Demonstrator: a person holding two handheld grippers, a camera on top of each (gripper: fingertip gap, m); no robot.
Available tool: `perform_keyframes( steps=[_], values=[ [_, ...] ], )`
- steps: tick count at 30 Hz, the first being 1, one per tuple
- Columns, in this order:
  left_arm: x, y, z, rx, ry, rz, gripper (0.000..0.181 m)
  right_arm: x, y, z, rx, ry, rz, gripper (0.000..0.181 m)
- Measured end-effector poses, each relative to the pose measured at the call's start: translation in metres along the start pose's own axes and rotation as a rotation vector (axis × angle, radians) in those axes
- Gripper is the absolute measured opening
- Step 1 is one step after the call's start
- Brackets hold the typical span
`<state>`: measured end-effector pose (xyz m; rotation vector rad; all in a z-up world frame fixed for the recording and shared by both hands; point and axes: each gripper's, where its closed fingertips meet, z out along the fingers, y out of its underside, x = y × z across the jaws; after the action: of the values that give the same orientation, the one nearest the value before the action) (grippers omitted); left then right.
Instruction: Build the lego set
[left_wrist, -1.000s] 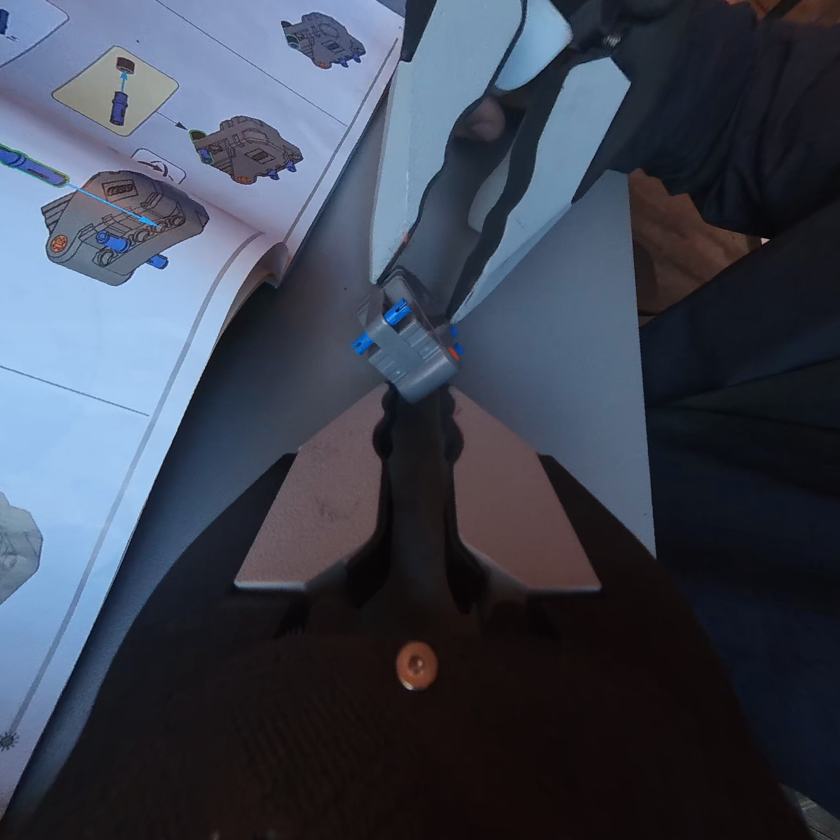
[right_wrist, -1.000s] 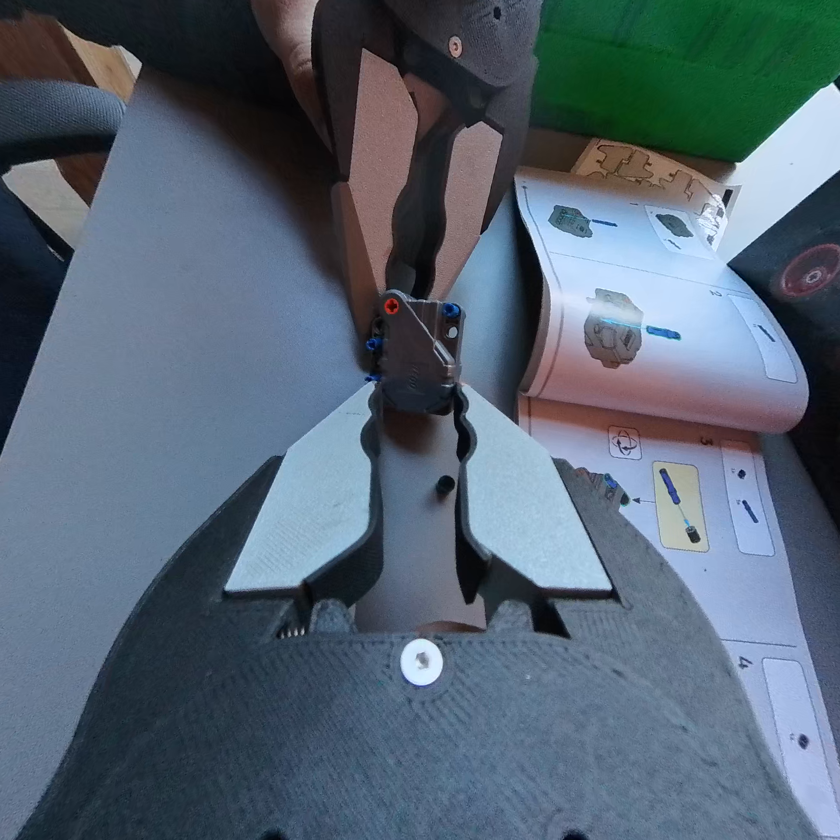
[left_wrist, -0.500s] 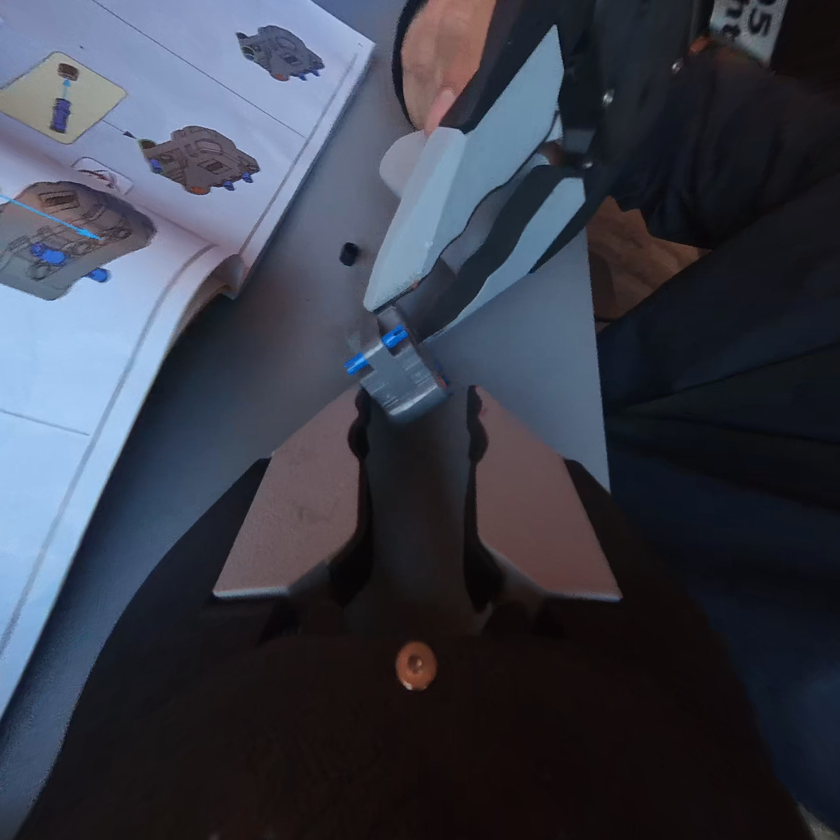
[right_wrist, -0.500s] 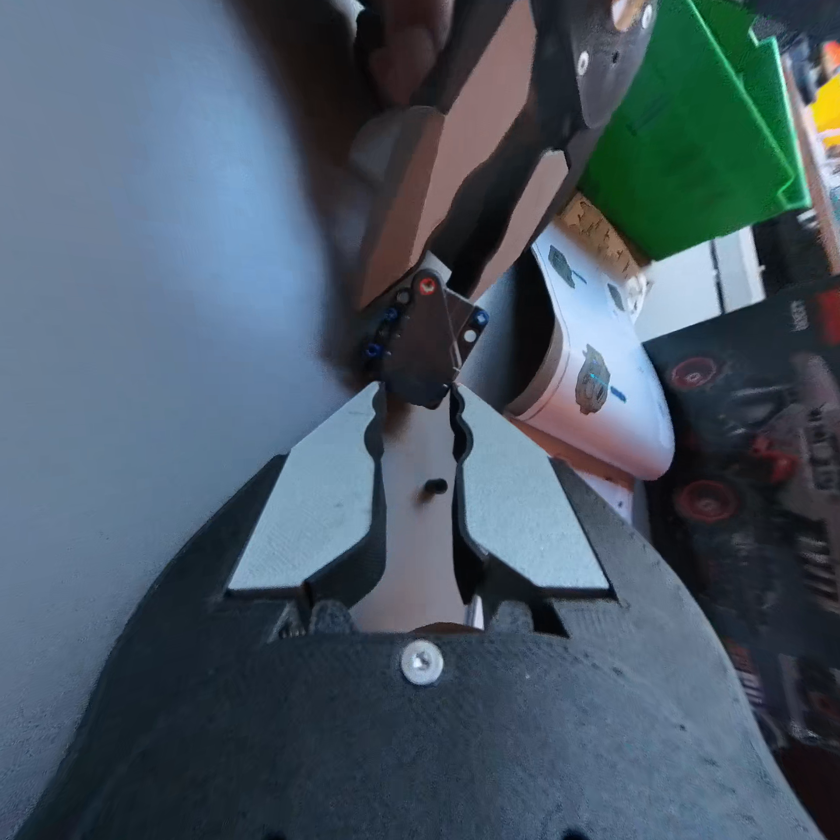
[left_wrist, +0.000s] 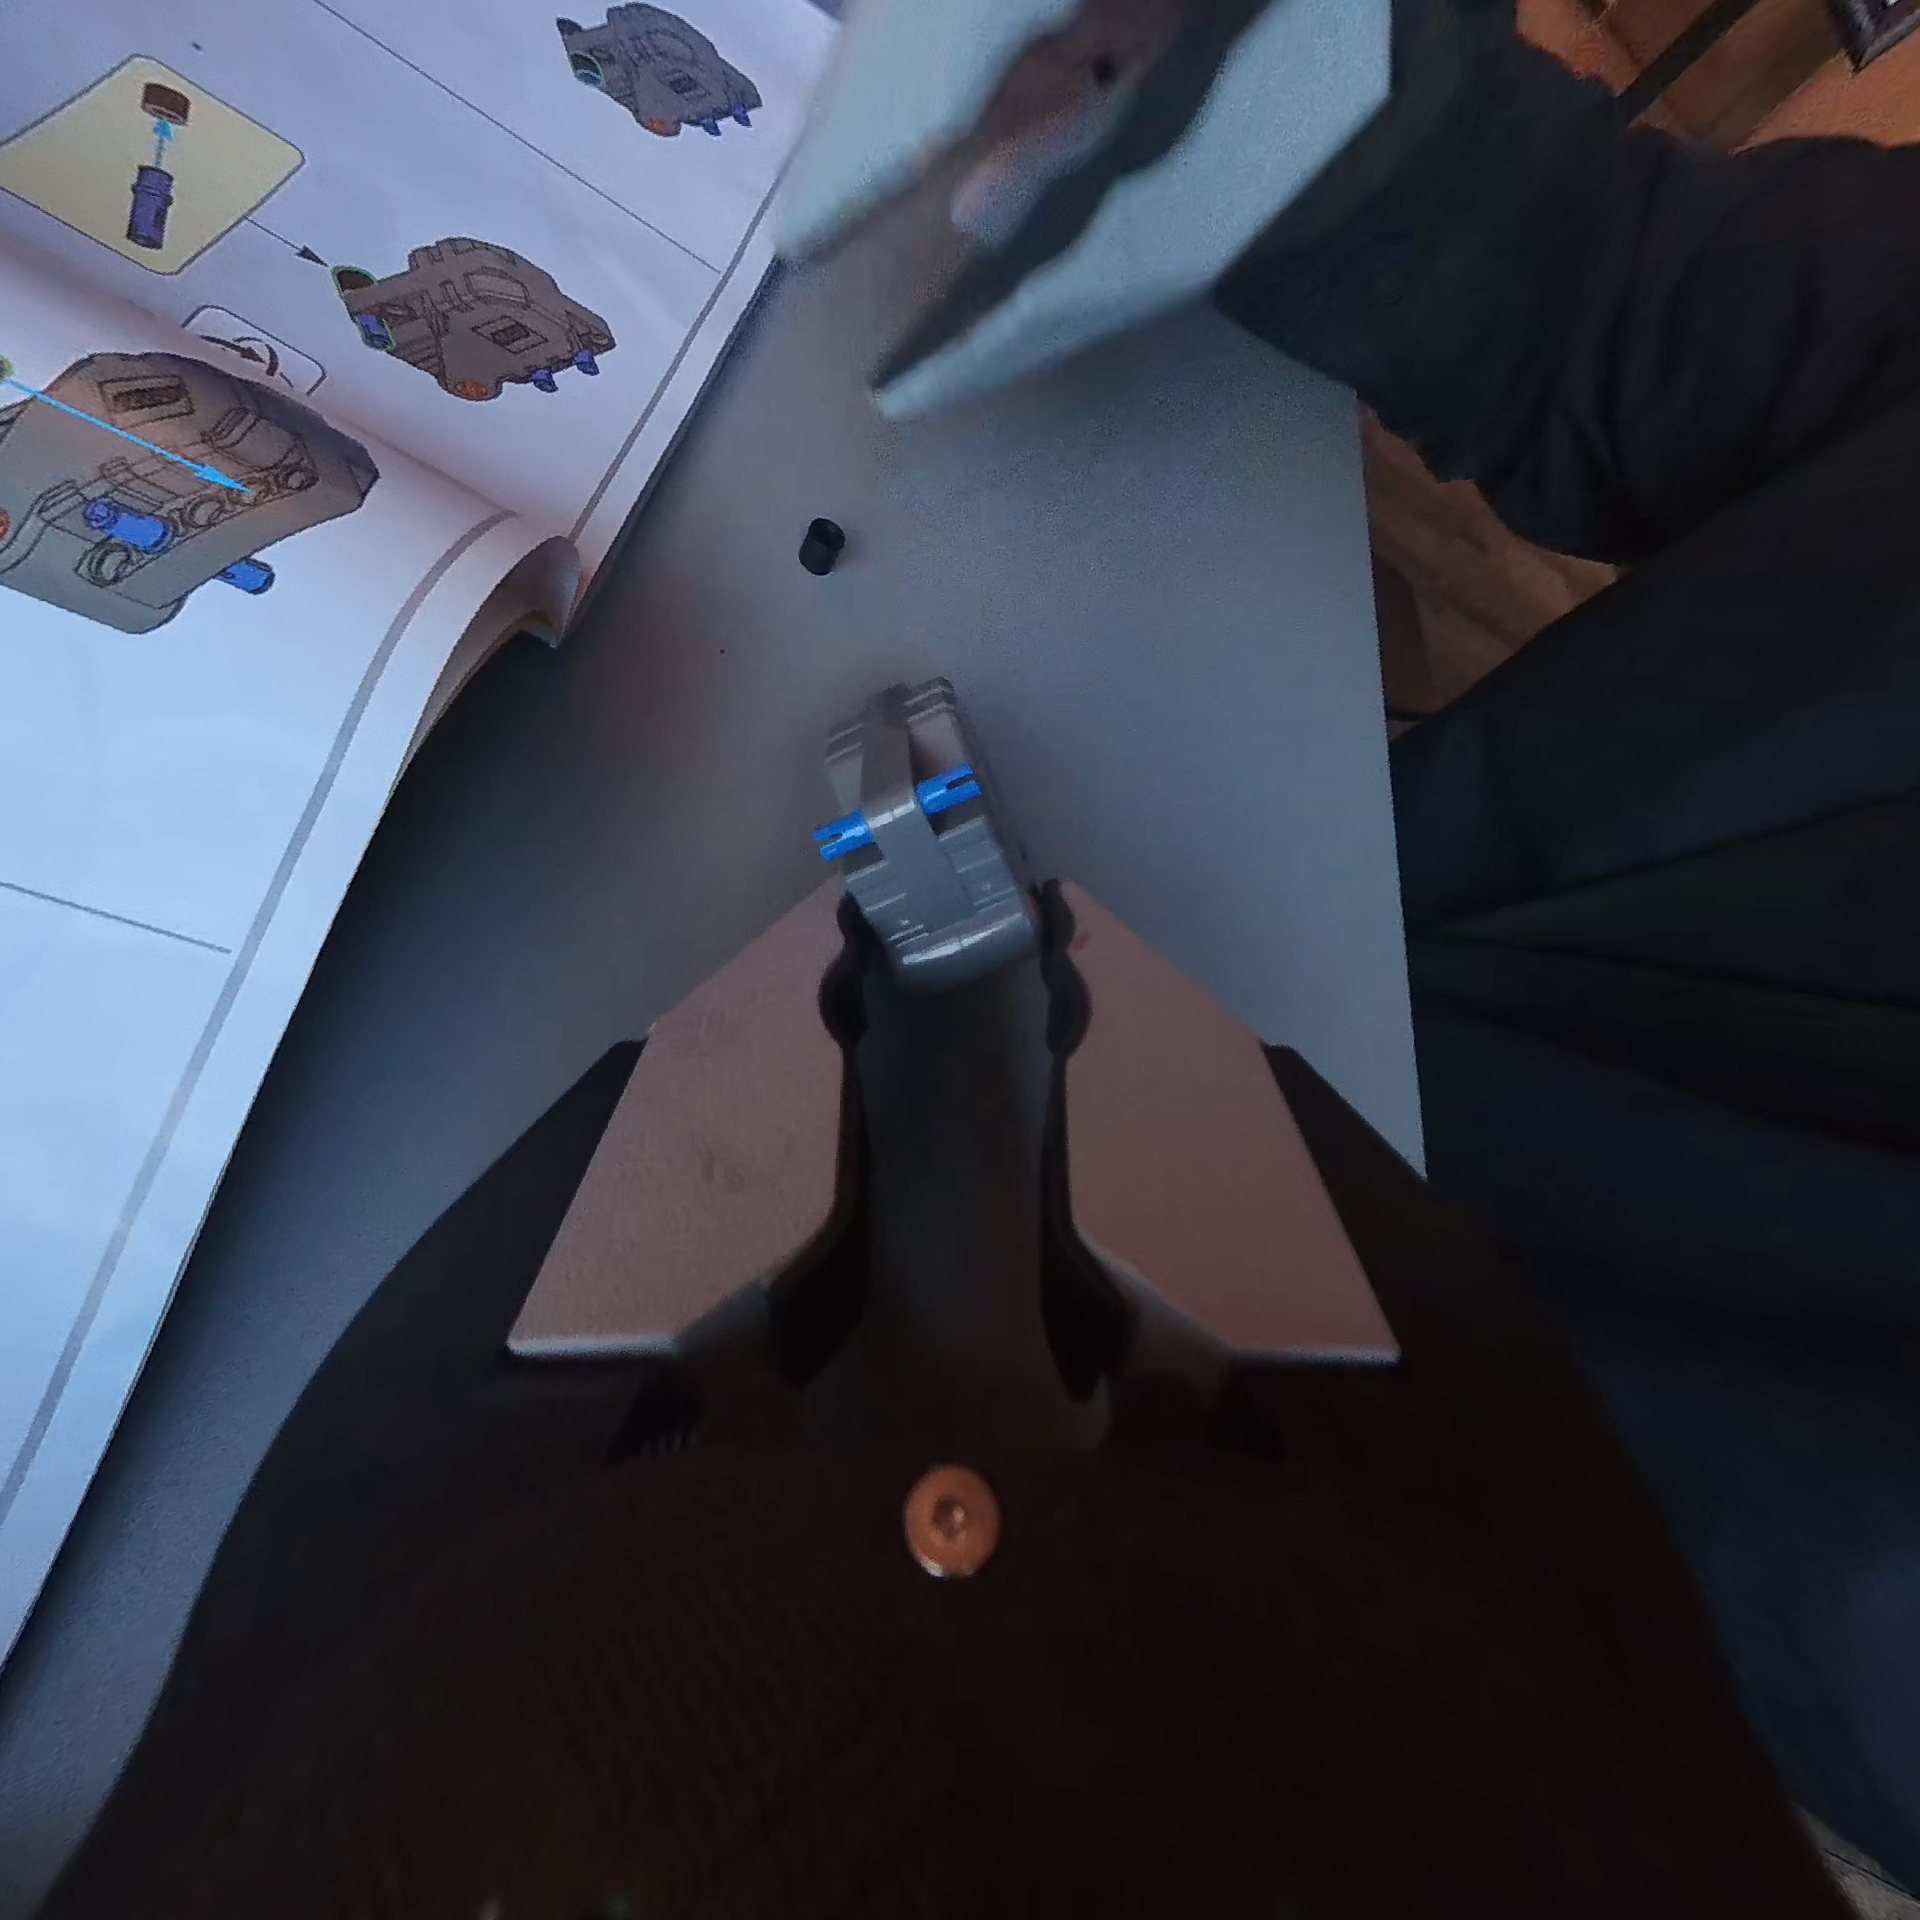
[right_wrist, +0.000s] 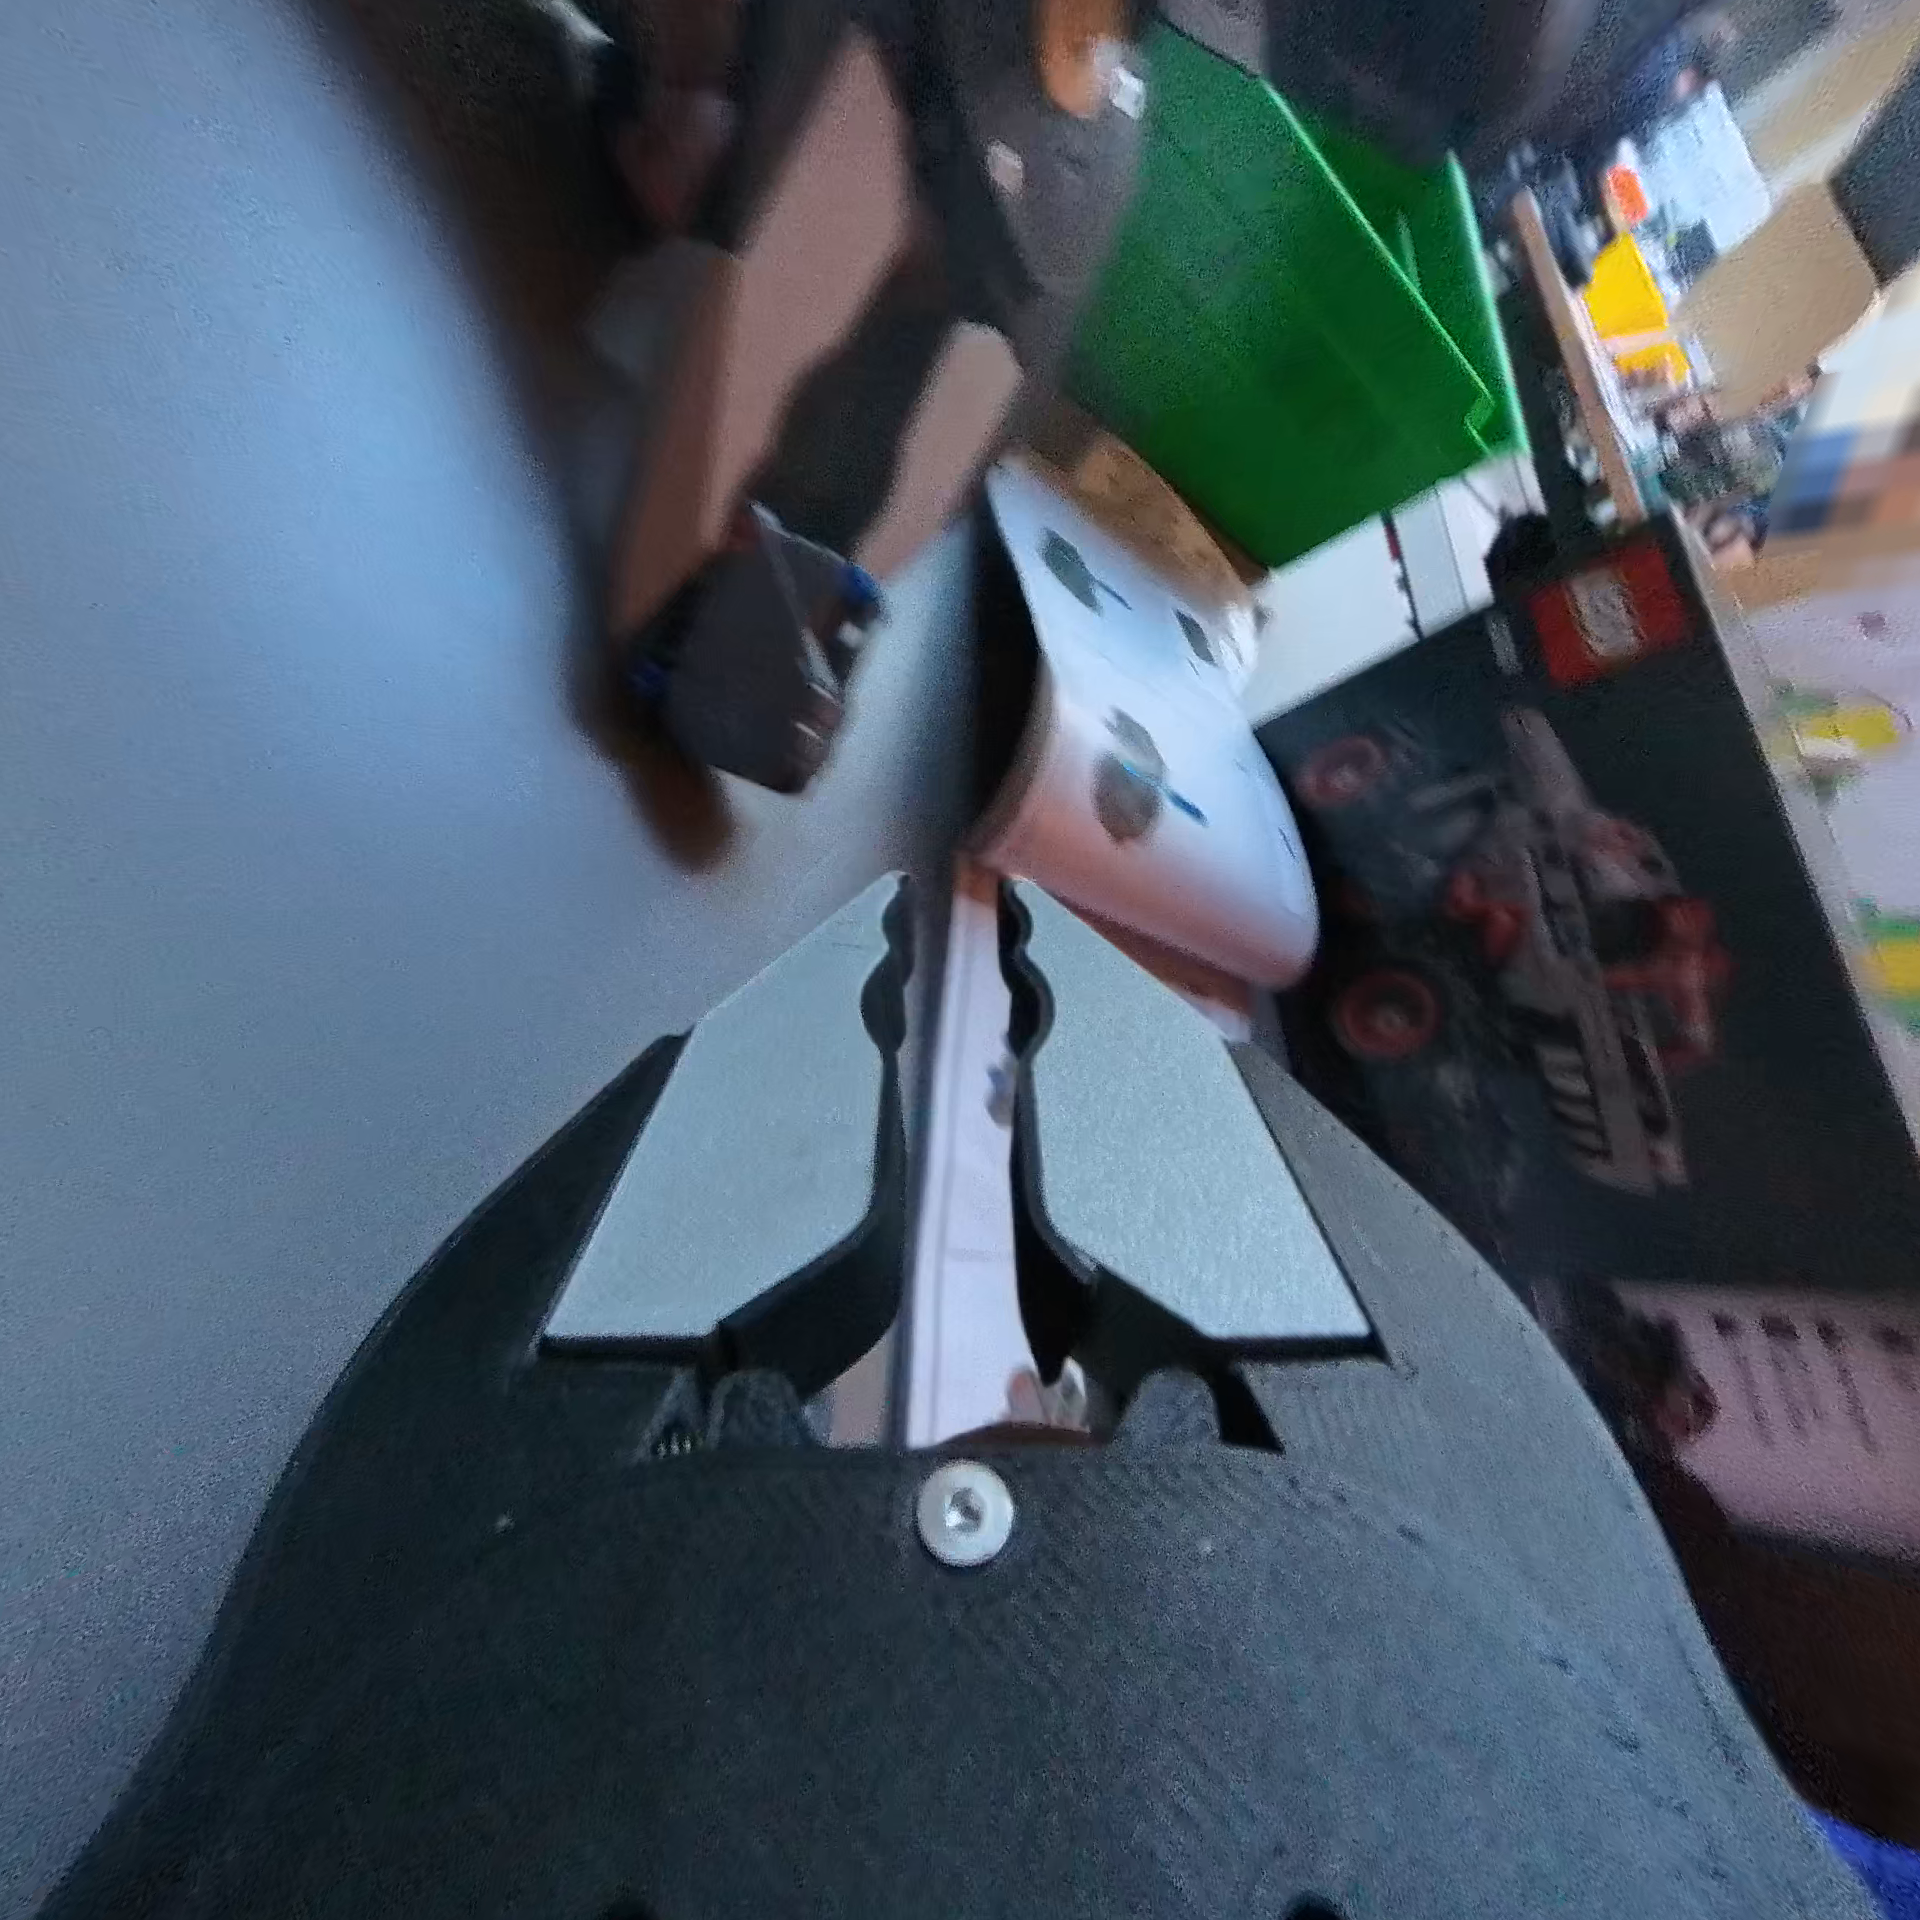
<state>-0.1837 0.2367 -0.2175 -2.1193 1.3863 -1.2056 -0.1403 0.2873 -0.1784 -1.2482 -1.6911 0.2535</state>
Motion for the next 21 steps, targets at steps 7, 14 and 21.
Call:
perform_keyframes(
  steps=[7,14,21],
  values=[
    [0.0,0.001,-0.001,-0.006,0.017,-0.005,0.03,0.007,0.015,-0.006,0.026,-0.11,0.181,0.015],
    [0.001,0.001,0.001,-0.017,-0.023,0.065,0.029,-0.026,0.0,0.01,0.017,-0.208,0.11,0.017],
    [0.001,0.001,0.002,-0.021,-0.035,0.091,0.029,-0.032,-0.003,0.009,0.043,-0.261,0.137,0.022]
  ],
)
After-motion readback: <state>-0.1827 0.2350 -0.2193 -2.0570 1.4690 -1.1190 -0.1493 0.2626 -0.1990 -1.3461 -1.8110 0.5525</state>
